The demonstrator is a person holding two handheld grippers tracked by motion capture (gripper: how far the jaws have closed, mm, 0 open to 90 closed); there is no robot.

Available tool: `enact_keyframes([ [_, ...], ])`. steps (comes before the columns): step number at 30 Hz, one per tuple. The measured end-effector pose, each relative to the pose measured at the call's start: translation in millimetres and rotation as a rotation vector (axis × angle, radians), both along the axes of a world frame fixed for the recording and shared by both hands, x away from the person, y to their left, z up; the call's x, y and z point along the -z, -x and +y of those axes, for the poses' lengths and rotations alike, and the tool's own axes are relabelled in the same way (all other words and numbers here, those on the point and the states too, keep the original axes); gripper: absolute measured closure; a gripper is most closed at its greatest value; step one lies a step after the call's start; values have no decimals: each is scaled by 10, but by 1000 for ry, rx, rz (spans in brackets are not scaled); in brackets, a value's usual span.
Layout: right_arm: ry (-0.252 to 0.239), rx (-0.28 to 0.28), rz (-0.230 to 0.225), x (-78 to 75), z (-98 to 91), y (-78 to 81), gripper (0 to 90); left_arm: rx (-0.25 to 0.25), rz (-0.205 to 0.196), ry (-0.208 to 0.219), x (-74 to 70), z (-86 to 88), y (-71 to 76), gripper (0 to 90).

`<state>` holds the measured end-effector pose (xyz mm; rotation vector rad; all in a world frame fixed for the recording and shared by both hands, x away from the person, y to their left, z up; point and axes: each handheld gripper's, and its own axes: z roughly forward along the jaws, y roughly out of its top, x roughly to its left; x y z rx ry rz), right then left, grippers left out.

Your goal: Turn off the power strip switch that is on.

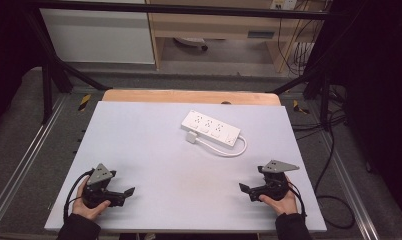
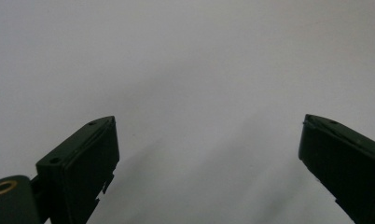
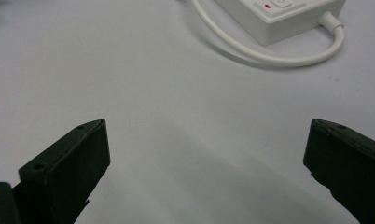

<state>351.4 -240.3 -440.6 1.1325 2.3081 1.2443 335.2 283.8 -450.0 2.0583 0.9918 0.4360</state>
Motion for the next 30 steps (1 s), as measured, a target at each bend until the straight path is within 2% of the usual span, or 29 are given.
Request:
enact_keyframes([
  [10, 19, 4, -1, -11, 66, -27, 14, -1, -1, -1, -1, 4, 1, 47],
  [30, 25, 12, -11, -68, 132, -90, 29, -4, -3, -9, -1, 5, -2, 47],
])
